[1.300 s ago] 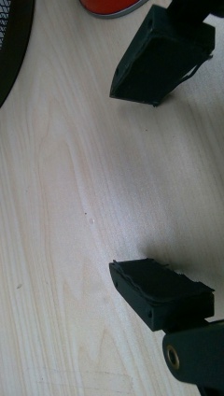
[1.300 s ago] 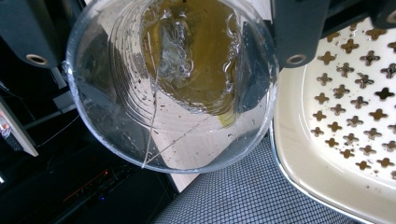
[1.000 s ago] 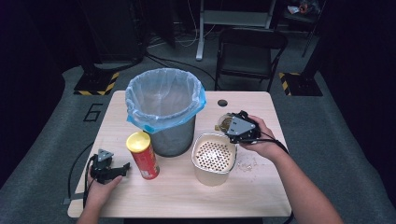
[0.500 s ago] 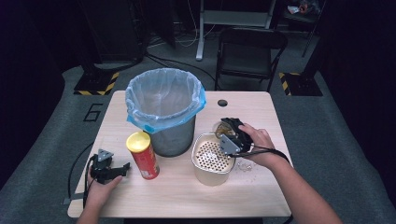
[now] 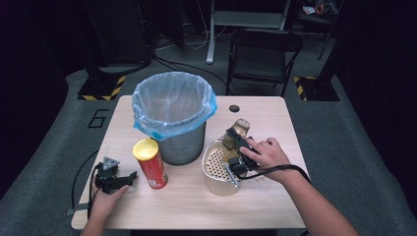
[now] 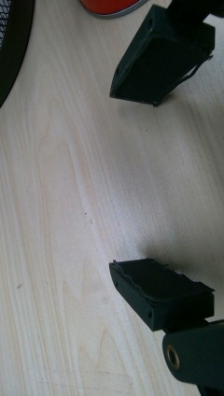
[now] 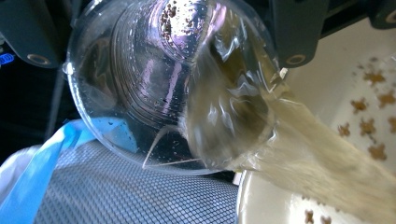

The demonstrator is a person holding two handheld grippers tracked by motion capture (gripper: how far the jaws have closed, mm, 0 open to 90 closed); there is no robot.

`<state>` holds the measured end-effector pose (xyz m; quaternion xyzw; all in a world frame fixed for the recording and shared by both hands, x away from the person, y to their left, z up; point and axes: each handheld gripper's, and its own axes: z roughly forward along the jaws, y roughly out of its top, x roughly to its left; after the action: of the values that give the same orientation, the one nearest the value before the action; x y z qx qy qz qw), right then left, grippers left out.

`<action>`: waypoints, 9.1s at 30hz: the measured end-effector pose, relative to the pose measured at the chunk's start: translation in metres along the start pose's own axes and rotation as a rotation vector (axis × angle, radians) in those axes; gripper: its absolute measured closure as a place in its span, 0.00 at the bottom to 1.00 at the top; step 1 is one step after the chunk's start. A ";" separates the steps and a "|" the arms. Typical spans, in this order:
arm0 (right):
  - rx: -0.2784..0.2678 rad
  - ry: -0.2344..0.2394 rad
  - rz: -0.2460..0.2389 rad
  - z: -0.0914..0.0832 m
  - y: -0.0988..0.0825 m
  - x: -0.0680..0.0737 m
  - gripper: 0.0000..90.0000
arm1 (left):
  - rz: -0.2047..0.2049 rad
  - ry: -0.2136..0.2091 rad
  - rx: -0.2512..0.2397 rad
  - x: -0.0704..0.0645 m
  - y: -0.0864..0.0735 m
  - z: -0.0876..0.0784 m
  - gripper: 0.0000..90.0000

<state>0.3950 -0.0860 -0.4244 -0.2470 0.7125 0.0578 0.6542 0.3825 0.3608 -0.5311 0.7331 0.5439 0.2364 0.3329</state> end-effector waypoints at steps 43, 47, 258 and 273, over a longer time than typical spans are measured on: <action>0.004 -0.040 -0.307 -0.012 0.016 -0.004 0.42 | 0.000 0.000 0.000 0.000 0.000 0.000 0.16; -0.008 -0.114 -0.317 -0.012 0.017 -0.009 0.42 | 0.000 0.000 0.000 0.000 0.000 0.000 0.16; -0.418 0.565 1.610 0.099 -0.015 -0.175 0.17 | 0.012 -0.022 -0.007 -0.003 -0.001 0.000 0.13; -0.445 0.511 1.549 0.065 -0.037 -0.160 0.35 | 0.012 -0.034 0.007 -0.002 -0.004 -0.008 0.17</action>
<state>0.4734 -0.0474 -0.2711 0.1826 0.7788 0.5710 0.1847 0.3743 0.3615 -0.5288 0.7414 0.5347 0.2236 0.3381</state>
